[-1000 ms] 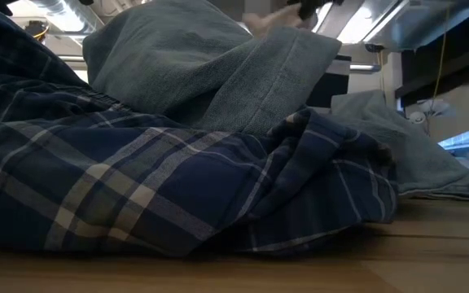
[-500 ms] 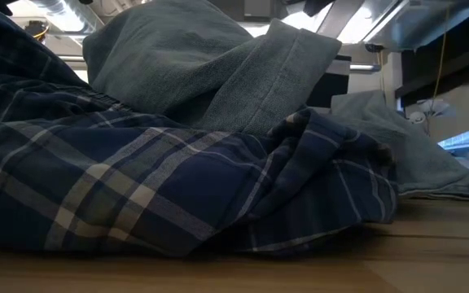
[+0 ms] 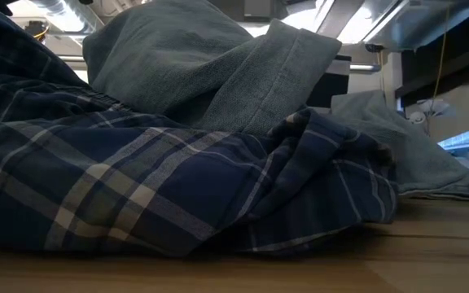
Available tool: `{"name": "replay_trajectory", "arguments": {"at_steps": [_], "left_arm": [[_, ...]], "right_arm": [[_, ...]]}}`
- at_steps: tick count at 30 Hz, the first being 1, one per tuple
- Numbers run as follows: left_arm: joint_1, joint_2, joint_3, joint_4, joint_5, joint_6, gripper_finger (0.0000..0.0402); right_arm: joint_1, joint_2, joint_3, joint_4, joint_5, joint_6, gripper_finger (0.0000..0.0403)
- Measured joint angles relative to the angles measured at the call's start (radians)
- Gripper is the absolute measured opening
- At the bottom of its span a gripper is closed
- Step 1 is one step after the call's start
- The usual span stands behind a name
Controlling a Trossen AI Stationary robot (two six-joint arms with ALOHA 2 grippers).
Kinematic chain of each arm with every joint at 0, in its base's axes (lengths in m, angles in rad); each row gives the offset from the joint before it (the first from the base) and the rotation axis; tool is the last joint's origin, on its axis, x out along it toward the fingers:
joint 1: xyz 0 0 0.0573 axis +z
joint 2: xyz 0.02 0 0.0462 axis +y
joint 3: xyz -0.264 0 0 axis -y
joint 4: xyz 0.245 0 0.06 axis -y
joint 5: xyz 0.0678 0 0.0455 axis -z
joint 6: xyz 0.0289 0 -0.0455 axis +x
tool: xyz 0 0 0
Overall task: Sort clothes
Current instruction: Put the blue long sleeve shirt into the blue laundry bin
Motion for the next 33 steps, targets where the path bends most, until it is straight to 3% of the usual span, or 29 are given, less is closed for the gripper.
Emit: {"name": "replay_trajectory", "arguments": {"at_steps": [11, 18, 25, 33], "left_arm": [[0.0, 0.0, 0.0, 0.0, 0.0, -0.003, 0.0208], [0.0, 0.0, 0.0, 0.0, 0.0, -0.003, 0.0208], [0.0, 0.0, 0.0, 0.001, 0.0, -0.003, 0.0208], [0.0, 0.0, 0.0, 0.0, 0.0, -0.003, 0.0208]], "right_arm": [[0.148, 0.001, -0.41, 0.274, -0.004, 0.01, 0.0202], [0.205, 0.002, -0.645, 0.353, -0.112, 0.01, 0.0202], [0.223, 0.002, -0.775, 0.493, -0.117, -0.012, 0.0202], [0.223, 0.002, -0.846, 0.574, -0.023, -0.066, 0.0201]]}}
